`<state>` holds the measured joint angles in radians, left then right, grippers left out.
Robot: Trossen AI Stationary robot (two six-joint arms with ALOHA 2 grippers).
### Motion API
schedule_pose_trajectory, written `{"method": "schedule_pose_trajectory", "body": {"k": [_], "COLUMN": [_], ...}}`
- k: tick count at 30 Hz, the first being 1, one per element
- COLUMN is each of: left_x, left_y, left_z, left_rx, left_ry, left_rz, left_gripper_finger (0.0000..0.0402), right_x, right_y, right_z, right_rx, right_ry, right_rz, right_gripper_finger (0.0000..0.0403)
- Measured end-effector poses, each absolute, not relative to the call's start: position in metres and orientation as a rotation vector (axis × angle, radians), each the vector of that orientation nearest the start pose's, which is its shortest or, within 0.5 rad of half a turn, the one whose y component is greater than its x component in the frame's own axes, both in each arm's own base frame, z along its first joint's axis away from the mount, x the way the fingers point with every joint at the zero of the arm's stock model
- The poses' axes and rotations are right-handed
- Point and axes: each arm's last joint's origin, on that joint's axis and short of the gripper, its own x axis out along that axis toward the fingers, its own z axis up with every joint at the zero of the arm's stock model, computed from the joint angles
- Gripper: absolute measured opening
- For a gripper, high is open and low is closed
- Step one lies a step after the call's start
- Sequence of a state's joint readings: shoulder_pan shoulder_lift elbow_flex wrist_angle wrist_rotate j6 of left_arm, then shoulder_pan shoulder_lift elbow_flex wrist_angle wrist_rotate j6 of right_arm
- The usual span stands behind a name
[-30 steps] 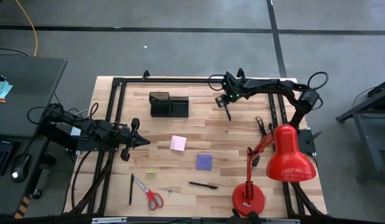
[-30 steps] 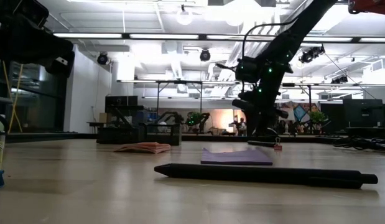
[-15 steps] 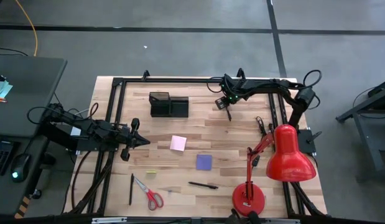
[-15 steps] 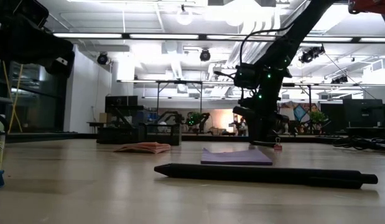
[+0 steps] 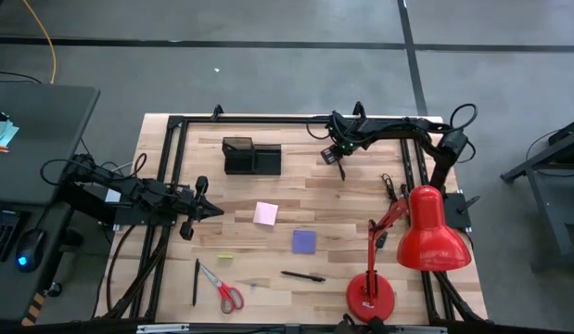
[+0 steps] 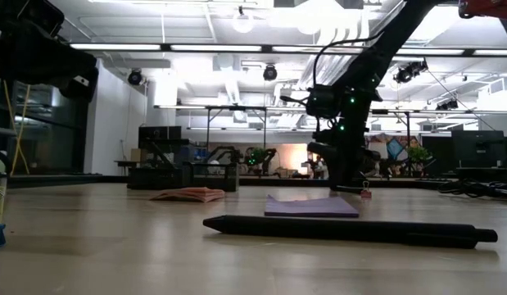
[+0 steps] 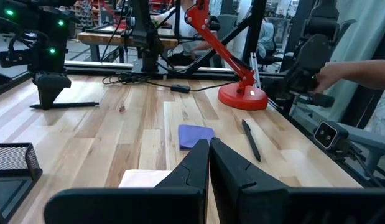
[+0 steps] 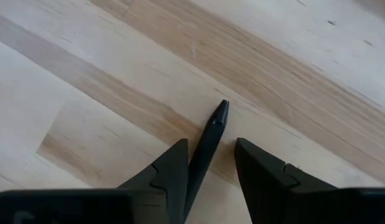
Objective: Pick and place office supplies into organizer
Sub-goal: Put the black pen into the black desk organizer
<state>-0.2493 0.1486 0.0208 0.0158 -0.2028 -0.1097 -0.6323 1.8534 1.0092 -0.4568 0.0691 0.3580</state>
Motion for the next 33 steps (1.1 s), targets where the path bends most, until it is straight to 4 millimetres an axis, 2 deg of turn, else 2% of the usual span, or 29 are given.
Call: {"method": "schedule_pose_trajectory", "body": {"k": [13, 23, 33], "left_x": [0.103, 0.103, 0.103], "left_y": [-0.020, -0.020, -0.020], "left_z": [0.160, 0.160, 0.160], "left_rx": [-0.084, -0.084, -0.084], "left_ry": [0.112, 0.112, 0.112], "left_rz": [-0.040, -0.040, -0.040], "left_gripper_finger": [0.0001, 0.0001, 0.0001], "right_x": [0.269, 0.282, 0.303], "right_y": [-0.197, -0.197, -0.181], "right_z": [0.129, 0.134, 0.138], "right_rx": [0.670, 0.626, 0.595], "right_ry": [1.148, 1.081, 1.004], "right_rz": [-0.809, -0.767, -0.656], "right_gripper_finger": [0.0011, 0.0005, 0.0005]}}
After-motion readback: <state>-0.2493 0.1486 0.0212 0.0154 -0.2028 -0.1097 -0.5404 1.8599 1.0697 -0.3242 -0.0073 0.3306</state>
